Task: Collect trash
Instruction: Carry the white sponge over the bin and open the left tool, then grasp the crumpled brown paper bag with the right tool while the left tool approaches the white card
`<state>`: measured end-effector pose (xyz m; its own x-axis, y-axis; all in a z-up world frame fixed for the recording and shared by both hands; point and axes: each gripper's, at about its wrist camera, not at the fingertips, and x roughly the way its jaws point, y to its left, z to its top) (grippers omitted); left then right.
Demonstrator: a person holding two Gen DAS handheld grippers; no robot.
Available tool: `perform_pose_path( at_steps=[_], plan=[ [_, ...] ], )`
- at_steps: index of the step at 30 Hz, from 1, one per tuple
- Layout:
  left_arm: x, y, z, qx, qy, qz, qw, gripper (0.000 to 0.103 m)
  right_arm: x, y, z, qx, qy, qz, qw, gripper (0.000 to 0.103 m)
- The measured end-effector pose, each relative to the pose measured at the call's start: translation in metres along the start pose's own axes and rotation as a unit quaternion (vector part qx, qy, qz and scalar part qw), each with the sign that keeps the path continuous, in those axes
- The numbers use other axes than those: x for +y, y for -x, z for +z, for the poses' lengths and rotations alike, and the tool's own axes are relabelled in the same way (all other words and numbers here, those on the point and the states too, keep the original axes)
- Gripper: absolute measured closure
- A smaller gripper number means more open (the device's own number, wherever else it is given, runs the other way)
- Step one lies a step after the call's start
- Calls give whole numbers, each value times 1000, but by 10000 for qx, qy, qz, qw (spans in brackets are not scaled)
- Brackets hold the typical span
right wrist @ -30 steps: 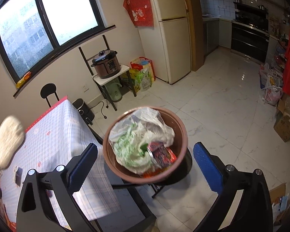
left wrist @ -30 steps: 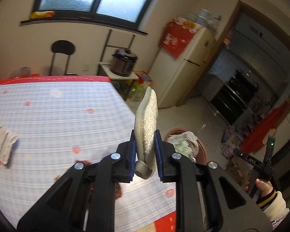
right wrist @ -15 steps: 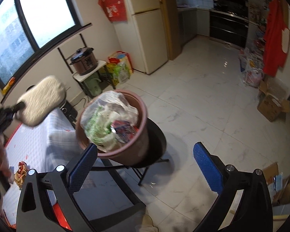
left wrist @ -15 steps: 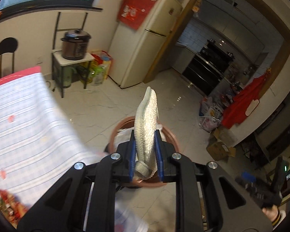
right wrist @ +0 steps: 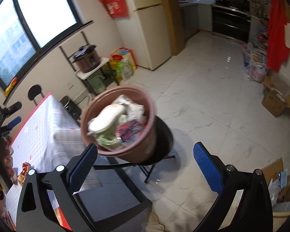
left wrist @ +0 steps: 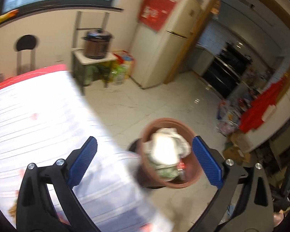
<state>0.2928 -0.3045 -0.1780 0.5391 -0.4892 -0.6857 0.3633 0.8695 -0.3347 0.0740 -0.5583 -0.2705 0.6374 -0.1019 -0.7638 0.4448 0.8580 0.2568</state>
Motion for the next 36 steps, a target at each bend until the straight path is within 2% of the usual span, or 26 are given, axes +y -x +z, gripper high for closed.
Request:
perform_pose_path(
  at_steps=[5, 8, 13, 20, 24, 28, 31, 32, 34, 36],
  plan=[
    [74, 70, -11, -285, 429, 754, 9958, 6, 64, -15, 5, 95, 468, 455, 9978, 5],
    [120, 122, -26, -491, 671, 1319, 9878, 6, 110, -24, 5, 216, 789, 724, 9940, 5],
    [183, 205, -62, -755, 1057, 2136, 9682, 6, 191, -34, -7, 425, 1325, 1142, 9837, 5],
    [260, 280, -120, -797, 1786, 2681, 9433, 6, 306, -40, -50, 831, 2216, 1588, 9585, 5],
    [292, 305, -152, -763, 2024, 2858, 9336, 6, 364, -43, -78, 1152, 2754, 1727, 9387, 5],
    [317, 324, -177, -718, 2215, 2919, 9277, 6, 410, -46, -110, 1326, 3431, 1575, 9165, 5],
    [328, 331, -191, -719, 2380, 2894, 9244, 6, 436, -51, -137, 1276, 4175, 1282, 8905, 5],
    [330, 332, -195, -716, 2429, 2877, 9237, 6, 445, -56, -148, 1288, 4489, 1121, 8771, 5],
    [338, 334, -202, -700, 2514, 2820, 9233, 6, 456, -61, -162, 1299, 4889, 883, 8581, 5],
    [345, 335, -207, -687, 2558, 2792, 9230, 6, 462, -66, -170, 1305, 5136, 793, 8443, 5]
  ],
)
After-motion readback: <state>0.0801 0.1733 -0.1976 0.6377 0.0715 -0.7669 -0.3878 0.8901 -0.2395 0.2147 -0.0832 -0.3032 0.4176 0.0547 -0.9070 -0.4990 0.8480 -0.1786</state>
